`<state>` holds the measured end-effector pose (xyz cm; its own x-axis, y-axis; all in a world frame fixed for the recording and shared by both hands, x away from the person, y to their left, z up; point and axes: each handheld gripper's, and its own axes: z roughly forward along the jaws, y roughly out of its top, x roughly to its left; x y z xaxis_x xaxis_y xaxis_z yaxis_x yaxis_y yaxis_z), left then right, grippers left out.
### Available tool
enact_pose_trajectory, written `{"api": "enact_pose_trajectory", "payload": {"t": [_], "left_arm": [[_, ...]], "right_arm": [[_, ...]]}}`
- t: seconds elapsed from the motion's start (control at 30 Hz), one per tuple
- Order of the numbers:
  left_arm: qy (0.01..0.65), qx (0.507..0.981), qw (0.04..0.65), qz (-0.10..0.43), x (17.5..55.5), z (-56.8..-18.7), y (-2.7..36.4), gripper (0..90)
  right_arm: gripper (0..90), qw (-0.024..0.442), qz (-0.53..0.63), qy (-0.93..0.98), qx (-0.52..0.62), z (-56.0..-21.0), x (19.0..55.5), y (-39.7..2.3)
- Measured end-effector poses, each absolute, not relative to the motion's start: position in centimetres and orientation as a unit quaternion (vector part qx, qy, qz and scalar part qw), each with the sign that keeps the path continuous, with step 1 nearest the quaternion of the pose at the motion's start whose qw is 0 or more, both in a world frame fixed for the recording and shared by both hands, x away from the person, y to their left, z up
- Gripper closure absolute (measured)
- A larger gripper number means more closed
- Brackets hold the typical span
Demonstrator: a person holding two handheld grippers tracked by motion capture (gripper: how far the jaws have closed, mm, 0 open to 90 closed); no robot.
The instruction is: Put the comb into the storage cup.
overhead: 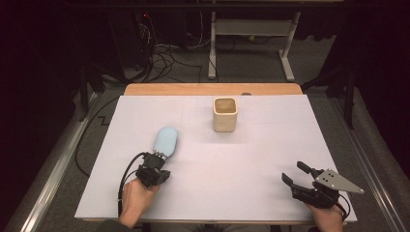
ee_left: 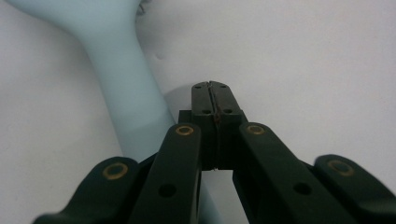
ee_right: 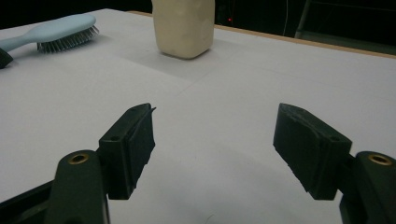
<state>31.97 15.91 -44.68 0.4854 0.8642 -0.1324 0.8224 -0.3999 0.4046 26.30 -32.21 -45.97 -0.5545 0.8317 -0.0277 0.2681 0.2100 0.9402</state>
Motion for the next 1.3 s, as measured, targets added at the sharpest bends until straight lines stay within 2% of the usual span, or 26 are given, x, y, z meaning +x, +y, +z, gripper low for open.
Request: {"api": "enact_pose_trajectory", "payload": {"t": [0.53,0.87,1.03,1.3], "left_arm": [[0.525,0.824,0.202,0.06,32.5,-44.6,18.0,89.8],[0.523,0.819,0.227,0.061,32.4,-43.9,18.3,89.3],[0.517,0.817,0.245,0.071,32.1,-42.9,18.4,83.8],[0.526,0.808,0.25,0.087,32.6,-41.6,19.1,64.0]], "right_arm": [[29.6,0.282,0.501,0.724,0.38,-46.0,26.3,-32.2],[29.6,0.283,0.5,0.725,0.381,-46.0,26.3,-32.2],[29.6,0.283,0.501,0.725,0.38,-46.0,26.3,-32.1],[29.6,0.283,0.5,0.725,0.38,-46.0,26.3,-32.2]]}}
